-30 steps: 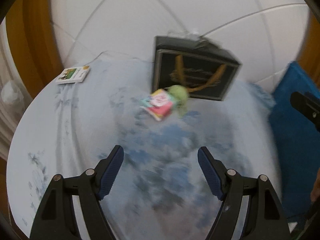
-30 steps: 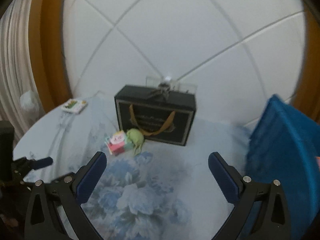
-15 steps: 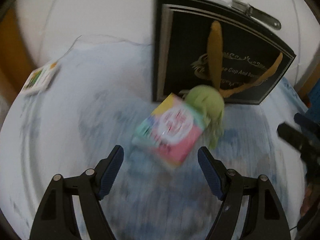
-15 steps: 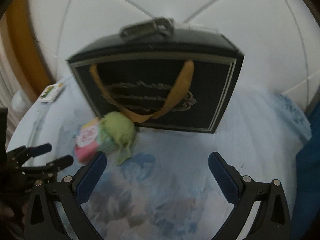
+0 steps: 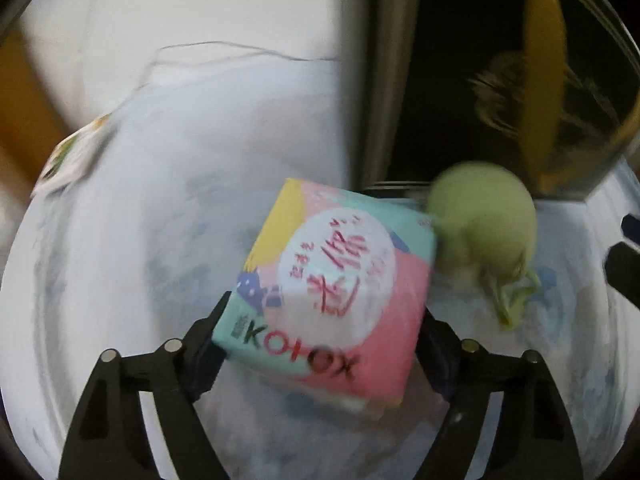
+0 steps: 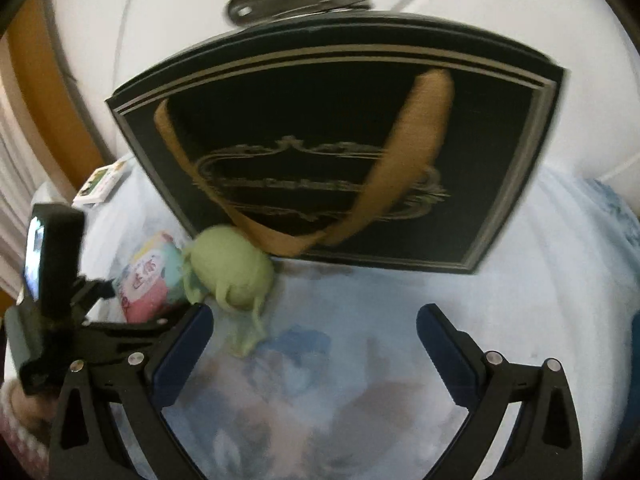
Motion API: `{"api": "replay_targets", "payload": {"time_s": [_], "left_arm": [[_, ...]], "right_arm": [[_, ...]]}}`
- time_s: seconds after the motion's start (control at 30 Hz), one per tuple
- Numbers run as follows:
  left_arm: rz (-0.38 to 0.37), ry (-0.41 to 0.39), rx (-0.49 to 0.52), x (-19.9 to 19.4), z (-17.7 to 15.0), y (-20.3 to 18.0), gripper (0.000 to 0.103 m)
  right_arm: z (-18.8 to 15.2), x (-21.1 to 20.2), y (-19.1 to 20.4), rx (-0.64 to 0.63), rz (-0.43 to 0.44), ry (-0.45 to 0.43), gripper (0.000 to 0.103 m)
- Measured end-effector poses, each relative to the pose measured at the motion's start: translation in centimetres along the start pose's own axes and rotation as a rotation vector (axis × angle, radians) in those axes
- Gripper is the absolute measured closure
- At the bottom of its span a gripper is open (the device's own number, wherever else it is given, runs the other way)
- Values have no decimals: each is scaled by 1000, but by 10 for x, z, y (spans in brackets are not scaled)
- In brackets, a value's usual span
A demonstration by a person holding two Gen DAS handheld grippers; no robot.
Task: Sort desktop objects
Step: 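Grasp the green plush ball with the right tool while the left approaches the Kotex pack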
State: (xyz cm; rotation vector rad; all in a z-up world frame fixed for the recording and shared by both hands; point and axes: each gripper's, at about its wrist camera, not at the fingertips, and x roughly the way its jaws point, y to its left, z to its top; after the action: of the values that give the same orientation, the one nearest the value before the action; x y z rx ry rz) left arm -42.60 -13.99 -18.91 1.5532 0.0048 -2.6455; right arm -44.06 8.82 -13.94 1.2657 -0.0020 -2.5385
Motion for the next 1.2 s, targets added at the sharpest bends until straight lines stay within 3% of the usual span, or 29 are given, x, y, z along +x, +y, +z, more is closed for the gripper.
{"api": "replay_targets", "payload": {"time_s": [0.1,0.33,0.53,0.57,0.73,0.97,1.2], "left_arm": [[19,-13,-45,-10,-8,12,22],[83,-20,-40,-19,-23,15,22],[54,-10,-77,-6,-26,28,22],[47,-13,-79,-5,-25,29,22],[48,-74,-28,-8,-22,21,31],[22,-105,-6,-31,-24,15,40],[-9,-135,8,-69,-36,-2,45]], "right_arm": [[2,15,13,-7,30,17,0],[-1,45,43,-33,72,60,0],[-3,58,62,-68,44,63,1],[-3,61,64,-72,44,68,3],[-3,70,74,-116,71,85,35],[-7,54,77,-142,58,58,39],[-18,4,72,-139,42,26,39]]}}
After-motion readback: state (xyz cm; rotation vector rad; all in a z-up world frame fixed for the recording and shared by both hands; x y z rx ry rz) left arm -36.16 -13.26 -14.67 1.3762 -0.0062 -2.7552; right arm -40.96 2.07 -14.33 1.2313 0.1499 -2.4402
